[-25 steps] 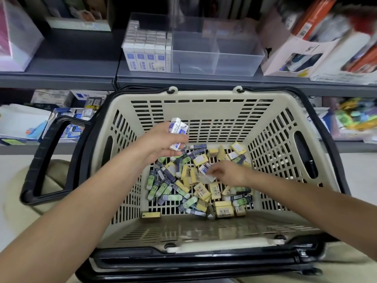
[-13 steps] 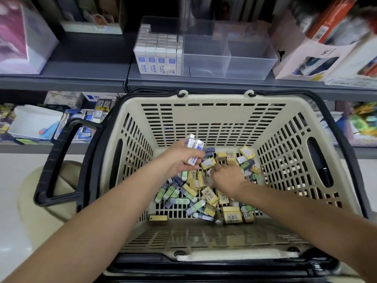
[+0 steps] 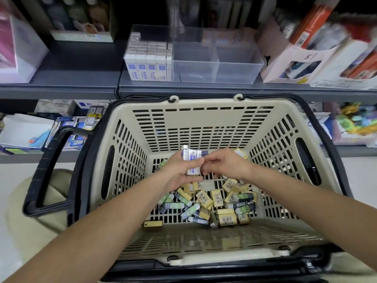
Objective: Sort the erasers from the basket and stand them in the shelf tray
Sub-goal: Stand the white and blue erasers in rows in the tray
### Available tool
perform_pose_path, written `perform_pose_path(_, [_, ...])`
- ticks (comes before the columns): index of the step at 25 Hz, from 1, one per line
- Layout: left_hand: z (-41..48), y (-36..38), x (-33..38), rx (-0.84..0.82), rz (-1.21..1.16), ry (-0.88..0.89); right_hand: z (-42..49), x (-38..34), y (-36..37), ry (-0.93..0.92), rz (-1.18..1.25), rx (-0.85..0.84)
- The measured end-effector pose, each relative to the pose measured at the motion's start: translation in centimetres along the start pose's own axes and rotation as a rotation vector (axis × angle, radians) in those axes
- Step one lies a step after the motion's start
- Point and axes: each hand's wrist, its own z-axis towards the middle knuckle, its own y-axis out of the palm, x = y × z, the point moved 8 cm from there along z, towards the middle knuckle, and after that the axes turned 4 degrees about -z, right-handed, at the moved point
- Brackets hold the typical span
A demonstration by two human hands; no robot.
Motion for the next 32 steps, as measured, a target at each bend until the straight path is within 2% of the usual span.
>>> perform_pose_path(1, [0.0,-0.2,0.3,0.024,0.020,0.017,0.0,0.5,-1.1,0.024,-0.069,0.040])
perform_pose_path(3, [0.2,-0.7,0.7,0.085,0.072,0.043,-0.2,3.2,-4.5,0.186,-0.370,0.193])
perform_pose_path(4, [0.2,-0.8,0.9,0.103,0.085,0.050,-0.5,5.1,-5.3,0.315,-0.542,0.174])
perform_pose_path(5, [0.3,-0.9,1.0,0.110,0.089,0.057,-0.7,7.1,-5.0,0.428,-0.658,0.083])
perform_pose_path(7, [0.3,-0.8,1.4,0.105,0.086,0.074,-1.4,9.3,-3.5,0.519,-0.751,-0.102])
perform_pose_path(9, [0.3,-0.8,2.0,0.105,0.073,0.092,-1.6,9.6,-2.0,0.448,-0.681,-0.177])
perform_pose_path(11, [0.3,-0.7,2.3,0.103,0.057,0.101,-2.0,9.0,-1.2,0.363,-0.481,-0.227])
perform_pose_path(13, [0.3,-0.6,2.3,0.099,0.052,0.098,-1.8,9.0,-1.9,0.358,-0.276,-0.157])
perform_pose_path(14, [0.3,-0.6,2.3,0.097,0.053,0.095,-1.3,9.2,-3.1,0.367,-0.284,-0.051])
perform_pose_path(16, [0.3,-0.6,2.3,0.094,0.053,0.088,-0.3,9.7,-6.2,0.389,-0.555,0.187])
perform_pose_path(18, [0.3,-0.6,2.2,0.090,0.060,0.078,0.2,10.1,-7.5,0.428,-0.773,0.276])
perform_pose_path(22, [0.4,-0.5,2.1,0.093,0.097,0.081,2.0,11.8,-6.1,0.410,-0.900,0.111])
perform_pose_path(27, [0.6,-0.8,1.8,0.087,0.141,0.051,1.6,11.0,-6.0,0.396,-0.842,0.117])
perform_pose_path(29, [0.7,-1.1,1.6,0.096,0.164,0.043,1.5,8.6,-5.7,0.295,-0.720,0.105])
perform_pose_path(32, [0.7,-1.3,1.7,0.108,0.170,0.054,0.9,3.0,-4.3,0.071,-0.411,0.008])
